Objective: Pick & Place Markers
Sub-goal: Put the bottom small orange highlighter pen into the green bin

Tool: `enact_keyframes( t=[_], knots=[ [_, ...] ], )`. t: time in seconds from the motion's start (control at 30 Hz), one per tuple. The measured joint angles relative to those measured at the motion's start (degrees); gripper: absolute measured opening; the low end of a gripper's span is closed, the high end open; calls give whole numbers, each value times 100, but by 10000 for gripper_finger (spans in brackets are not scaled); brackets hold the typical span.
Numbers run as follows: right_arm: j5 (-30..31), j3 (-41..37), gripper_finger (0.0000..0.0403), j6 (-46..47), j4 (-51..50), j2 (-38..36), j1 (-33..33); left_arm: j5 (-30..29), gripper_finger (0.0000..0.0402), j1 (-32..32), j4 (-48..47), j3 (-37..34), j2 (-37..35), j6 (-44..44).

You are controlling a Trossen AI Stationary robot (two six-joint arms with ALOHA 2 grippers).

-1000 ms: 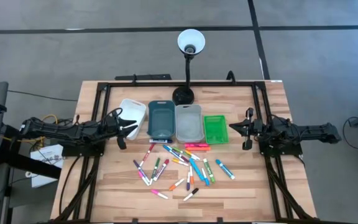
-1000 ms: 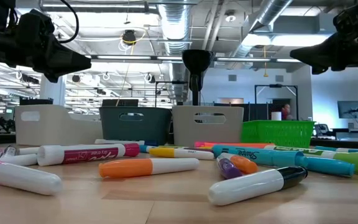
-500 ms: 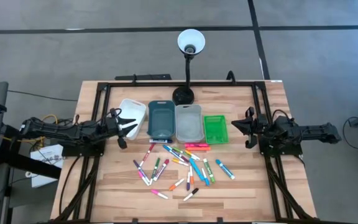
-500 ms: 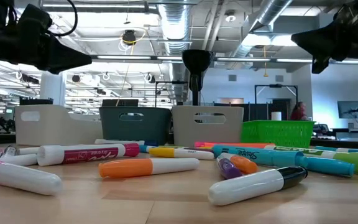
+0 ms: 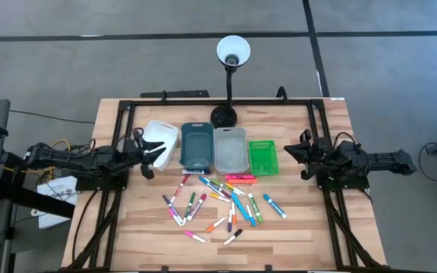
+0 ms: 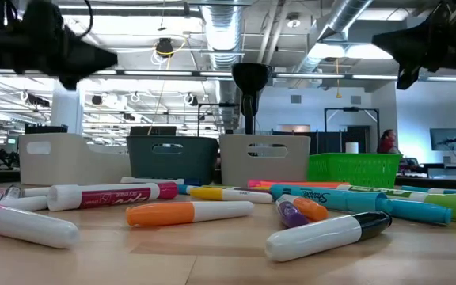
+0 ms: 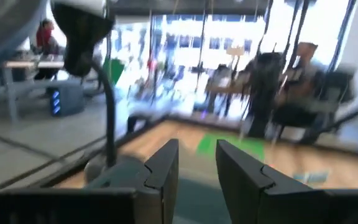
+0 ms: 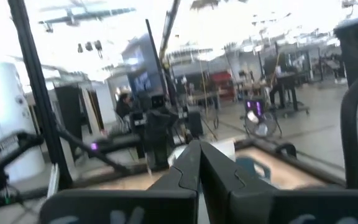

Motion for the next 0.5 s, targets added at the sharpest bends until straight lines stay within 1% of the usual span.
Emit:
enact_keyframes(
  t=[0.1, 0.17, 0.2, 0.3, 0.4, 0.5],
  knots=[
    [-39, 0, 13, 6, 537, 224, 37, 645, 104, -1, 910, 6, 87, 151],
    [-89, 1, 31, -51, 922, 492, 59, 1057, 104, 0, 1131, 160, 295, 466],
    [-102, 12, 42, -74, 1084, 663, 52, 1131, 105, -4, 1128, 295, 458, 547],
    [-96, 195, 77, -73, 1359, 1324, 52, 1120, 113, -1, 1148, 808, 1197, 771],
    [-97, 544, 106, -58, 1591, 2170, 48, 1099, 130, -2, 1128, 1423, 2197, 1067],
    [-106, 1018, 123, -54, 1572, 2999, 60, 691, 155, -2, 1044, 2038, 3101, 1384]
  ],
)
